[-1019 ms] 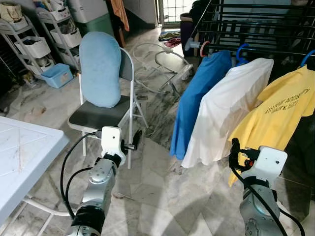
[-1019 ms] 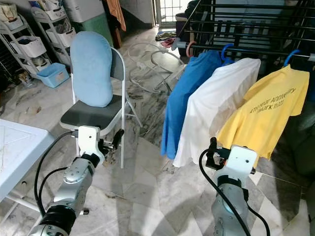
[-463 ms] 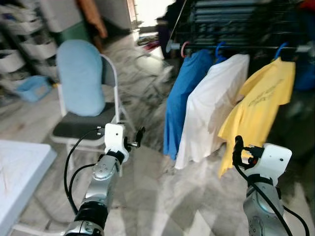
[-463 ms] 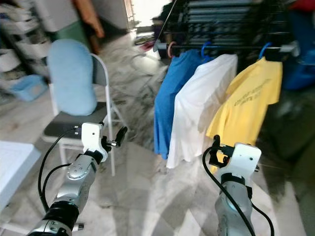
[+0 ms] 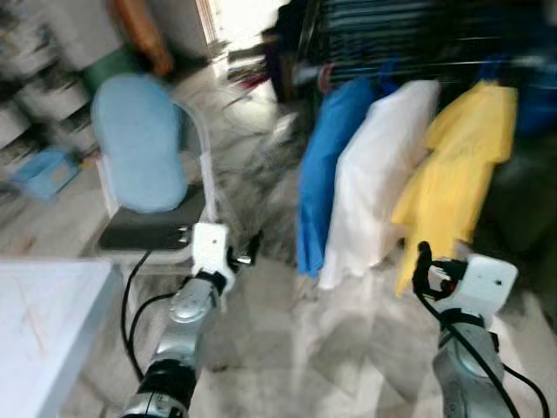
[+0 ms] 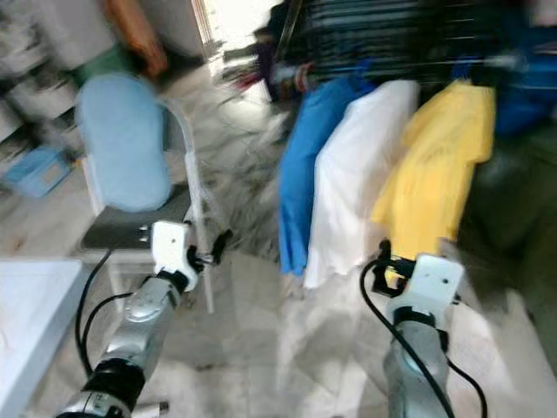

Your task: Hang hanger

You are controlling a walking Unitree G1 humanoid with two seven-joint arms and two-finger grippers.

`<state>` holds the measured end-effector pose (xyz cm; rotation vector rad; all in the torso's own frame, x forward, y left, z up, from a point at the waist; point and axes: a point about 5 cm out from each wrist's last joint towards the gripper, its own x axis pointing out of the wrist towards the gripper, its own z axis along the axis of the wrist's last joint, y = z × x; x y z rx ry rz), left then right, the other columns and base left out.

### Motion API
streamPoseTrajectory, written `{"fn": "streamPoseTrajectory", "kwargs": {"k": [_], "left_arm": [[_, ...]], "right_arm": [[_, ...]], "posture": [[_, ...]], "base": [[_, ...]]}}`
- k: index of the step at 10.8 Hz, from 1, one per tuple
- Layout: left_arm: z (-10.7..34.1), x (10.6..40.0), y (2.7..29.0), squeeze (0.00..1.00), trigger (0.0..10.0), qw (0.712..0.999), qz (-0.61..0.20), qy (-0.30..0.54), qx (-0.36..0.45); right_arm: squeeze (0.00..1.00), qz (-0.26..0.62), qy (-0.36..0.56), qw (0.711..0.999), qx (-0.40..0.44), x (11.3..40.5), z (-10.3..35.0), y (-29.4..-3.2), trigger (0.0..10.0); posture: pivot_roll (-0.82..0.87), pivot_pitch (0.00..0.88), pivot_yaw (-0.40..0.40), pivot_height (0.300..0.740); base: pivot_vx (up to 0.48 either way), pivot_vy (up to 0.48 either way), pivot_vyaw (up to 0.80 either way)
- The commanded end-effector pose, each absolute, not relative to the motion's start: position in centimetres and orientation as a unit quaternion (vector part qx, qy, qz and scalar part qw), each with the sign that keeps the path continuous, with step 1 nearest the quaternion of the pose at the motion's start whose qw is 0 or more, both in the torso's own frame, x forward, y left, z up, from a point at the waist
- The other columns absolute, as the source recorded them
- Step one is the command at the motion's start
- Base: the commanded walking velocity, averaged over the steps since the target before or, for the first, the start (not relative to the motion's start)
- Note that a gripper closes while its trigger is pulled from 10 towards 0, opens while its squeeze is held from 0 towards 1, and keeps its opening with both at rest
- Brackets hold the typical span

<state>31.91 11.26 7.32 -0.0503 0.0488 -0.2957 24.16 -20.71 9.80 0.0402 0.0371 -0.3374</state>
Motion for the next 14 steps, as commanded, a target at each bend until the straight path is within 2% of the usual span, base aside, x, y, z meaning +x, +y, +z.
{"fn": "streamPoseTrajectory", "kwargs": {"k": [1, 5, 8, 12, 13, 14], "left_arm": [[6.6, 31.6, 12.9, 0.0, 10.0, 0.991, -0.128, 0.038, -0.018], [6.8, 31.5, 12.6, 0.0, 10.0, 0.99, -0.136, 0.026, -0.012], [5.5, 30.1, 14.1, 0.0, 10.0, 0.996, -0.077, 0.036, -0.029], [4.6, 28.5, 15.2, 0.0, 10.0, 0.998, -0.042, 0.046, -0.026], [4.7, 28.4, 15.4, 0.0, 10.0, 0.998, -0.049, 0.036, -0.015], [4.5, 28.4, 16.7, 0.0, 10.0, 0.999, -0.024, 0.037, -0.018]], "right_arm": [[0.0, -0.154, 0.016, 0.987, 0.03, 24.5, 10.0, -19.6, 10.0], [0.0, -0.149, 0.018, 0.988, 0.025, 24.7, 10.0, -19.7, 10.0], [0.0, -0.072, 0.051, 0.996, -0.009, 25.4, 9.0, -18.4, 10.0], [0.0, -0.039, 0.061, 0.997, -0.032, 25.5, 9.0, -17.8, 10.0], [0.0, -0.038, 0.056, 0.997, -0.036, 25.7, 8.9, -17.3, 10.0], [0.0, -0.03, 0.061, 0.998, -0.007, 26.4, 8.5, -16.2, 10.0]], "posture": [[-0.25, 0.047, 0.139, 0.74], [-0.24, 0.054, 0.12, 0.74], [-0.16, 0.059, 0.041, 0.74], [-0.15, 0.108, -0.029, 0.74], [-0.11, 0.075, -0.046, 0.74], [-0.09, 0.036, -0.042, 0.74]], "base": [[0.0, 0.0, 0.0], [0.0, 0.0, 0.0], [0.0, 0.0, 0.0], [0.0, 0.0, 0.0], [0.0, 0.0, 0.0], [0.0, 0.0, 0.0]]}}
